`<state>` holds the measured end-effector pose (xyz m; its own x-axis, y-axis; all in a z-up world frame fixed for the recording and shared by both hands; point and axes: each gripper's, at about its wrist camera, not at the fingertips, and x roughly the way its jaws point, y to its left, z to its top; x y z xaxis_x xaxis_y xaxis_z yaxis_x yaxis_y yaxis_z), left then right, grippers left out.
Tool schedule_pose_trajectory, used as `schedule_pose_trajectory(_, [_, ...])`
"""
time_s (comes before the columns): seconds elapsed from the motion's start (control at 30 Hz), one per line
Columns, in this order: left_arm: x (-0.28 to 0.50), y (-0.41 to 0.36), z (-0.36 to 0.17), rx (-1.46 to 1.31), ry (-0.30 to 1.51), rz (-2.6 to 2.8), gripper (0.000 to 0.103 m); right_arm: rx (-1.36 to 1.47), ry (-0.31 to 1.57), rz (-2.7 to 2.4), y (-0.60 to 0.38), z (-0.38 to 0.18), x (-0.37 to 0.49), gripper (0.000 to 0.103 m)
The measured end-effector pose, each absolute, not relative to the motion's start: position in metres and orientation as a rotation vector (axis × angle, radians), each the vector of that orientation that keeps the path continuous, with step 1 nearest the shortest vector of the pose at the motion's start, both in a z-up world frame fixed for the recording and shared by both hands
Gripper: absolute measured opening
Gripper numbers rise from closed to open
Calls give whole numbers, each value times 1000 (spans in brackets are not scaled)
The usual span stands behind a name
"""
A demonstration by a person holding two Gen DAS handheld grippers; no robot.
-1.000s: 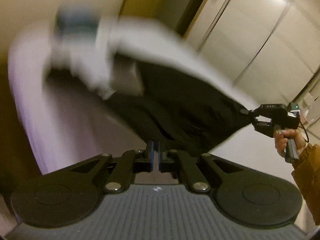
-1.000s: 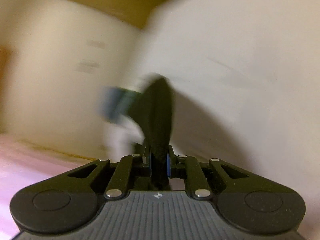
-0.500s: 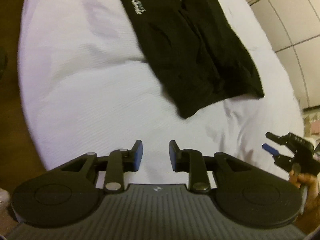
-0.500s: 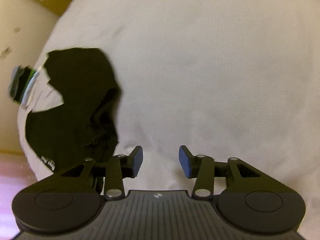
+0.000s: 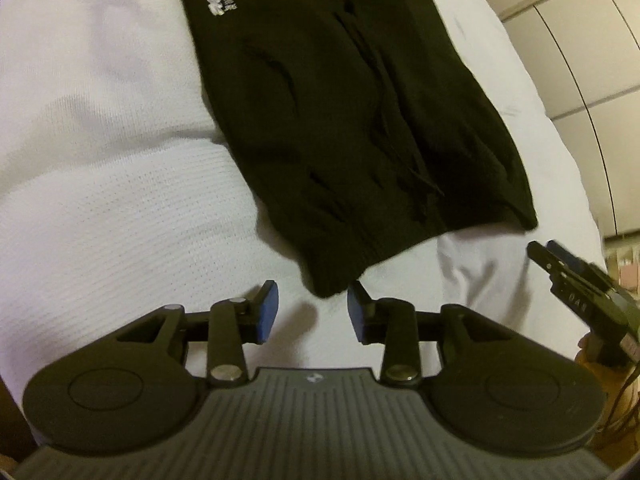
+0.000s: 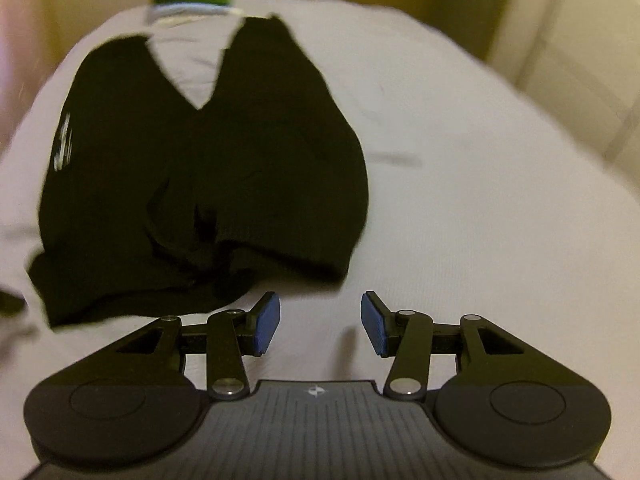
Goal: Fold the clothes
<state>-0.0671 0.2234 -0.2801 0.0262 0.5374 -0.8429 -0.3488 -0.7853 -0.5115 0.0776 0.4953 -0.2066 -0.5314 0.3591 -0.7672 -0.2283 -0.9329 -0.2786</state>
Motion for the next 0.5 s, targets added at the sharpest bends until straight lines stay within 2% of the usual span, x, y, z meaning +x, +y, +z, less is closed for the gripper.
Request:
schedule_pose_trajectory(0.17, [-69,226,-290,-1703,-217,1845,35,-1294,-772,2513,476,-233,59,48])
schedule_pose_trajectory(0.23, [-70,227,-291,-1704,-236,1849,37,-1275,-926,2488,473,-246,63,47])
schedule_pose_trajectory(0.27, [-69,228,-292,-1706,-245,1849,38,-1268,-974,2474,473,-252,62,37])
schedule_pose_trajectory(0.3, [-70,229,-294,-1706,-250,1849,40,-1264,-976,2482,476,-252,61,15])
schedule_pose_trajectory(0.37, [-70,232,-296,-1708,-259,1847,41,-1225,-844,2489,493,-245,61,3])
schedule_pose_trajectory(0.43, [-71,233,-296,-1704,-271,1846,44,-1192,-606,2449,522,-238,63,2])
schedule_pose_trajectory(0.5, [-72,233,-300,-1712,-306,1841,48,-1218,-447,2434,544,-241,68,1])
